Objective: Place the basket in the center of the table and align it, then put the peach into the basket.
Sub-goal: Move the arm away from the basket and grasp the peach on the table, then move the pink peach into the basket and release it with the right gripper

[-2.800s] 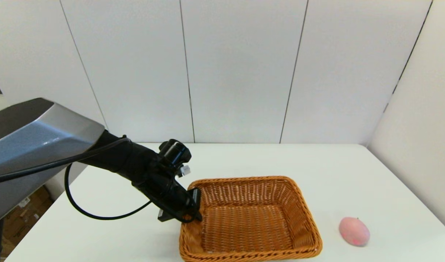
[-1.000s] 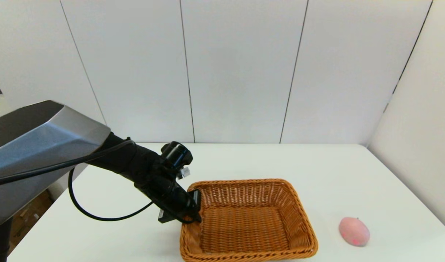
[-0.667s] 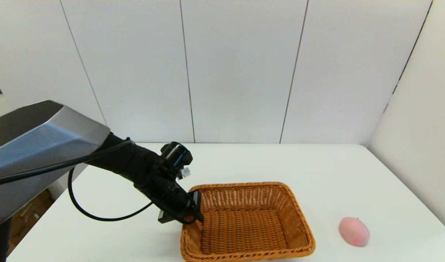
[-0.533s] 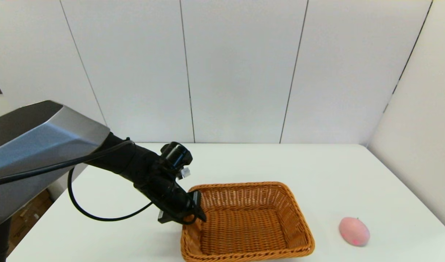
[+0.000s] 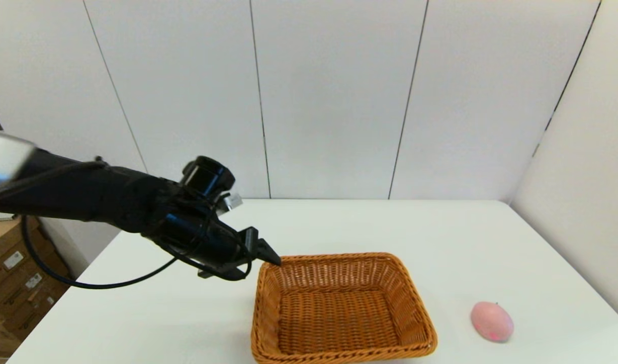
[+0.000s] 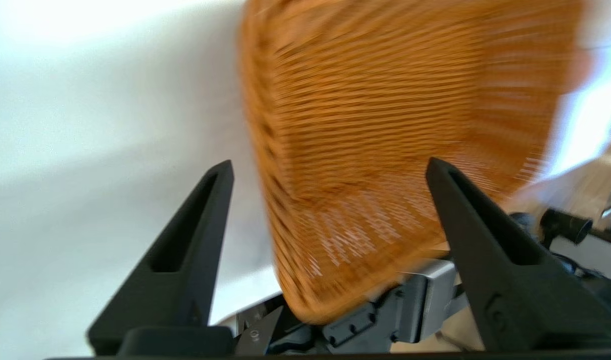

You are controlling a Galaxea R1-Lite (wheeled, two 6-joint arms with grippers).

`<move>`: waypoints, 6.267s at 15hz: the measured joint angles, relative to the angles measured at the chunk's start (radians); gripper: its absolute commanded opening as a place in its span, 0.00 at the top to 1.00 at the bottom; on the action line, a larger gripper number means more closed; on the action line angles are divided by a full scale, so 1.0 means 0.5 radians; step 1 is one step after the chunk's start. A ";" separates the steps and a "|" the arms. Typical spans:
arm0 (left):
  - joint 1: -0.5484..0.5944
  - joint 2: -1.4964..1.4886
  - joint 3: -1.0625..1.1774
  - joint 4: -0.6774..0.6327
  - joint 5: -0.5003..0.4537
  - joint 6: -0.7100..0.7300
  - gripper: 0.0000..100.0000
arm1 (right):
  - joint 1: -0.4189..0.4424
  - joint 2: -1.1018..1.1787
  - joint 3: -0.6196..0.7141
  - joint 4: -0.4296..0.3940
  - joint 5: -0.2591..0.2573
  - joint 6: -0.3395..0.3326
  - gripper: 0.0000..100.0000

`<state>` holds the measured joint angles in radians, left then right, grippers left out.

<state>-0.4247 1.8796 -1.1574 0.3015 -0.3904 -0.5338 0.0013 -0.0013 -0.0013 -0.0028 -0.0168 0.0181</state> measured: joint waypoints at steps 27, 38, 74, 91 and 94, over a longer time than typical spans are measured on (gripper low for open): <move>0.843 -3.680 1.863 -0.191 0.670 1.030 0.00 | 0.000 0.000 0.000 0.000 0.000 0.000 0.00; 0.843 -3.763 2.314 -0.737 0.696 0.926 0.00 | 0.000 0.000 0.000 -0.002 0.001 -0.007 0.00; 0.843 -3.762 2.315 -0.603 0.854 0.907 0.00 | 0.189 3.803 -1.257 -0.024 -0.224 -0.018 0.00; 0.843 -3.762 2.315 -0.603 0.853 0.905 0.00 | 0.253 3.734 -1.172 -0.365 -0.217 0.014 1.00; 0.843 -3.762 2.315 -0.603 0.854 0.903 0.00 | 0.420 3.414 -1.277 -0.371 -0.214 0.150 1.00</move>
<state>-0.0032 -0.0013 0.0000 0.0000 0.0364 -0.0821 0.2115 1.7060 -0.6398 -0.1885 -0.1240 0.0932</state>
